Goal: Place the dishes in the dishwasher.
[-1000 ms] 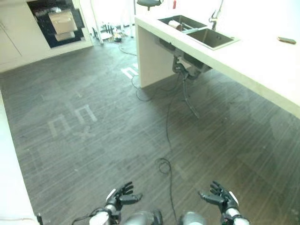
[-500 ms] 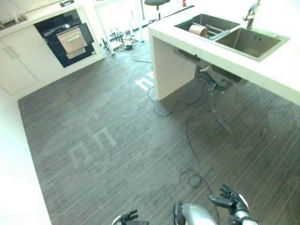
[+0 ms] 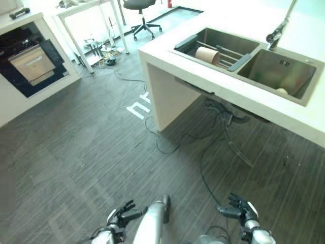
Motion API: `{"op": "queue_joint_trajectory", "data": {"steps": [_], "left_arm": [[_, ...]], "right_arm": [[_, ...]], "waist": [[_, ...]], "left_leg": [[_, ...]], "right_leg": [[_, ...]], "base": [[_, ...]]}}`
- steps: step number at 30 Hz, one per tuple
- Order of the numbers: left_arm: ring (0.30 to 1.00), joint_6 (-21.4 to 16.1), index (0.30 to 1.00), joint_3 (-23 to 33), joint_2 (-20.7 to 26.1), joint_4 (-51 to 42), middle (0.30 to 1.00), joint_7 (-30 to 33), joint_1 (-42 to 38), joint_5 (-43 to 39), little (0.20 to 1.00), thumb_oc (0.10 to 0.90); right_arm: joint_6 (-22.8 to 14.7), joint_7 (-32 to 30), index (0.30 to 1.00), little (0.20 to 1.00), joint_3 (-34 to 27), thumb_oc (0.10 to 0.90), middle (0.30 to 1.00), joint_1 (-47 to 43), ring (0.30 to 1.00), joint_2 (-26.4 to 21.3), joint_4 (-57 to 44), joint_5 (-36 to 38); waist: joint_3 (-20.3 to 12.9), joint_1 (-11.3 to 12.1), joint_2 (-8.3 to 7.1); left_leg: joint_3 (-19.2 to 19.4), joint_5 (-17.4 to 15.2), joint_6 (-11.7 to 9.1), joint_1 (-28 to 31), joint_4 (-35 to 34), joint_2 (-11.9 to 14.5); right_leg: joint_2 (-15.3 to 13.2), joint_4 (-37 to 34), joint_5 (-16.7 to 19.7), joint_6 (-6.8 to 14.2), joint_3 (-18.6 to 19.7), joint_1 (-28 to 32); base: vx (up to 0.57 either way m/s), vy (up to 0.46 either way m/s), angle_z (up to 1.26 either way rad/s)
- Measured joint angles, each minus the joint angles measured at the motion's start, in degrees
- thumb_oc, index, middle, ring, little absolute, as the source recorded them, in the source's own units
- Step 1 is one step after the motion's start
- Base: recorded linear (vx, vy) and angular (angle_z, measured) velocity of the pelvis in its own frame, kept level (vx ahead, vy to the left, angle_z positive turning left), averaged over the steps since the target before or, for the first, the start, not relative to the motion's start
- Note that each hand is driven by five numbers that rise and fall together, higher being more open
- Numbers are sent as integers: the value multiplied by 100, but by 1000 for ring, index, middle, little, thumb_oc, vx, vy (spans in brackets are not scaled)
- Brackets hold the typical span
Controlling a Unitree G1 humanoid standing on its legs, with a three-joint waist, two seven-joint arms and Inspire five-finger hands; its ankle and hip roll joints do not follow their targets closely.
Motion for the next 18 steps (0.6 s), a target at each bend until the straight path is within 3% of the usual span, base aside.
{"op": "queue_joint_trajectory", "data": {"steps": [2, 3, 4, 5, 6, 7, 8, 9, 10, 11, 13, 14, 15, 16, 17, 18], "left_arm": [[900, 133, 900, -41, -6, 275, 900, 5, 109, 127, 900, 800], [900, 249, 900, -52, -20, 457, 900, 25, 163, 252, 900, 800], [900, 265, 900, 11, 7, 525, 900, 48, 225, 252, 900, 800], [900, 310, 900, 94, 81, 756, 900, 90, 211, 290, 900, 800], [900, 362, 900, 20, 186, 884, 900, 113, 202, 448, 900, 800], [900, 380, 900, -160, 258, 880, 900, 115, 178, 512, 900, 800], [900, 392, 900, -315, 288, 879, 900, 114, 97, 580, 900, 800], [900, 386, 900, -380, 261, 808, 900, 107, 48, 662, 900, 800], [900, 384, 900, -421, 254, 740, 900, 101, 43, 663, 900, 800], [900, 464, 900, -759, 29, 668, 900, 105, 126, 659, 900, 800], [900, 496, 900, -754, -49, 540, 900, 99, 134, 665, 900, 800], [900, 505, 900, -752, -55, 524, 900, 103, 130, 658, 900, 800], [900, 511, 900, -725, -35, 534, 900, 107, 116, 657, 900, 800], [900, 510, 900, -693, 68, 514, 900, 66, 92, 655, 900, 800], [900, 499, 900, -667, 65, 537, 900, 107, 65, 648, 900, 800], [900, 507, 900, -614, 96, 558, 900, 143, 121, 647, 900, 800]], "right_arm": [[18, -42, 900, 900, -24, 800, 900, 69, 900, -97, 81, -160], [63, -72, 900, 900, -71, 800, 900, 68, 900, -68, 132, -165], [92, -62, 900, 900, -74, 800, 900, 79, 900, -21, 141, -174], [-86, 31, 900, 900, -270, 800, 900, 46, 900, 200, 598, -243], [-110, -40, 900, 900, -448, 800, 900, 115, 900, 413, 959, -298], [-153, -43, 900, 900, -458, 800, 900, 226, 900, 460, 953, -347], [-183, -51, 900, 900, -447, 800, 900, 188, 900, 485, 909, -366], [-213, -38, 900, 900, -416, 800, 900, 218, 900, 484, 895, -371], [-240, -26, 900, 900, -396, 800, 900, 175, 900, 484, 908, -377], [-405, 24, 900, 900, -395, 800, 900, -7, 900, 383, 971, -443], [-449, 32, 900, 900, -392, 800, 900, 1, 900, 263, 795, -462], [-464, 51, 900, 900, -380, 800, 900, 33, 900, 205, 719, -467], [-469, 79, 900, 900, -368, 800, 900, -53, 900, 205, 720, -468], [-528, 107, 900, 900, -442, 800, 900, -53, 900, 256, 696, -492], [-526, 138, 900, 900, -463, 800, 900, -13, 900, 289, 723, -500], [-527, 156, 900, 900, -499, 800, 900, -33, 900, 298, 737, -499]], "waist": [[-77, -119, -28], [-172, -192, 2], [-174, -175, -158], [-313, -185, -409], [-462, -165, -630], [-479, -203, -646], [-500, -211, -634], [-499, -213, -492], [-483, -172, -449], [-446, -273, 161], [-386, -379, 392], [-392, -460, 469], [-323, -398, 359], [-276, -441, 284], [-169, -439, 199], [-134, -381, 141]], "left_leg": [[426, -315, 434, 742, -231, -187], [319, 182, 734, 1096, -615, -268], [388, 192, 921, 1207, -593, -334], [446, -77, 934, 1441, -625, -473], [447, -416, 1043, 1758, -680, -679], [456, -397, 1209, 1825, -588, -776], [427, -524, 1323, 1824, -470, -814], [411, -716, 1423, 1878, -450, -832], [458, -856, 1501, 1953, -450, -867], [586, -937, 1452, 2427, -665, -824], [587, -951, 1367, 2623, -817, -809], [674, -1187, 948, 2651, -873, -757], [800, -1498, 228, 2615, -630, -741], [671, -1748, 1000, 2401, -37, -611], [840, -1964, 1316, 2432, 186, -599], [999, -2004, 1254, 2515, 216, -640]], "right_leg": [[-222, -282, -93, 357, 140, 565], [-348, -46, -69, 653, 131, 604], [-466, 65, 62, 856, 110, 601], [-635, 511, 395, 1003, 123, 558], [-890, 1688, 938, 1092, 73, 170], [-1095, 2925, 1277, 1264, -23, -348], [-1165, 3955, 1446, 1384, -92, -945], [-1142, 4409, 1473, 1463, -83, -1486], [-1151, 4698, 1461, 1483, -72, -1784], [-1252, 4437, 855, 1116, -657, -2802], [-1145, 3062, 809, 1005, -980, -3200], [-1002, 1946, 948, 935, -1107, -3252], [-960, 728, 1254, 888, -1140, -3310], [-1031, 229, 1530, 1098, -1191, -3437], [-1170, 193, 1774, 1194, -1285, -3579], [-1222, 318, 1912, 1062, -1282, -3704]], "base": [[355, 222, -62], [527, 312, -67], [570, 349, -46], [498, 396, -18], [398, 346, 6], [344, 319, 26], [246, 184, 22], [293, 163, 2], [286, 6, -42], [296, -94, -46], [223, -161, -14], [221, -132, -3], [241, -118, 2], [264, -151, 8], [296, -232, -8], [398, -372, -34]]}}
